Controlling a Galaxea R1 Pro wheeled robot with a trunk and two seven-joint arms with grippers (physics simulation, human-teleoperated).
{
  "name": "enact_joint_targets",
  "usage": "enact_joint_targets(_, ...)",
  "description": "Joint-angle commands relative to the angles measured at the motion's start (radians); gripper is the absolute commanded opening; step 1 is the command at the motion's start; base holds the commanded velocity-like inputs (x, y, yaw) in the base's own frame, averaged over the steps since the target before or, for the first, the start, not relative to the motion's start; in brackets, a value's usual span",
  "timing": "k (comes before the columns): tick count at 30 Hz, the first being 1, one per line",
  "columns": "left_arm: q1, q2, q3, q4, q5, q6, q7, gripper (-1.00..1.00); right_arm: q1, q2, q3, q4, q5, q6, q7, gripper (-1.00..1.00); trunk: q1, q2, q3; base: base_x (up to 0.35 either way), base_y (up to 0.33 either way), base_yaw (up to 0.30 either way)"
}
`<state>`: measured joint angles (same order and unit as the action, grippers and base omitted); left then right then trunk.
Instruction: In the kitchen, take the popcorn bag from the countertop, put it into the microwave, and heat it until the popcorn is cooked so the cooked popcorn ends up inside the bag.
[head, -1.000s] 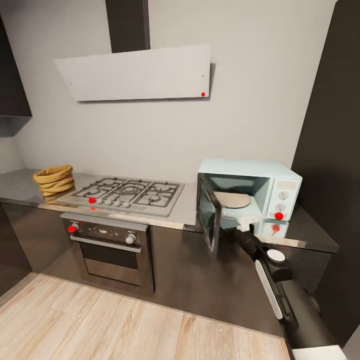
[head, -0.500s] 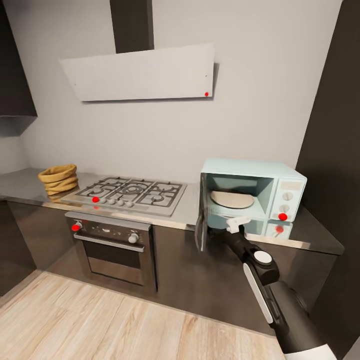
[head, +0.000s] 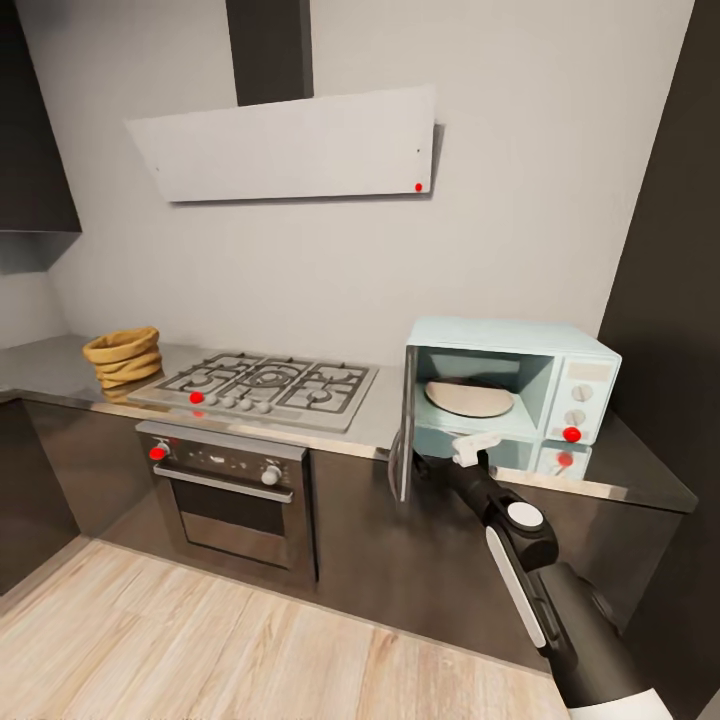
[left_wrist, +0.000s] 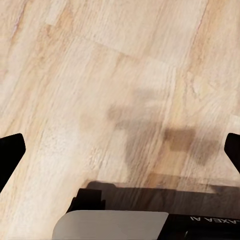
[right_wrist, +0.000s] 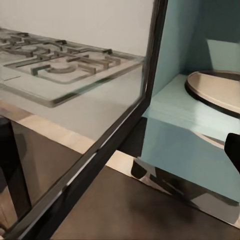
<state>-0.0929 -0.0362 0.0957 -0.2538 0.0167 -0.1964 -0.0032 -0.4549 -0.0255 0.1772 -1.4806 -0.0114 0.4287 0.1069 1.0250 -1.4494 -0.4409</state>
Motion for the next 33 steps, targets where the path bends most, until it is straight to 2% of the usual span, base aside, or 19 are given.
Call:
enact_joint_targets(1, -0.001, -0.001, 0.004, 0.001, 0.002, -0.003, 0.000, 1.00, -0.001, -0.001, 0.001, -0.001, -0.002, 0.005, 0.002, 1.00, 0.000, -0.001, -0.001, 0.000, 0.000, 0.008)
enact_joint_targets(33, -0.001, 0.000, 0.005, 0.001, 0.002, -0.003, 0.000, 1.00, -0.001, -0.001, 0.000, -0.001, -0.001, 0.003, 0.001, 1.00, 0.000, -0.001, -0.005, 0.000, 0.000, 0.043)
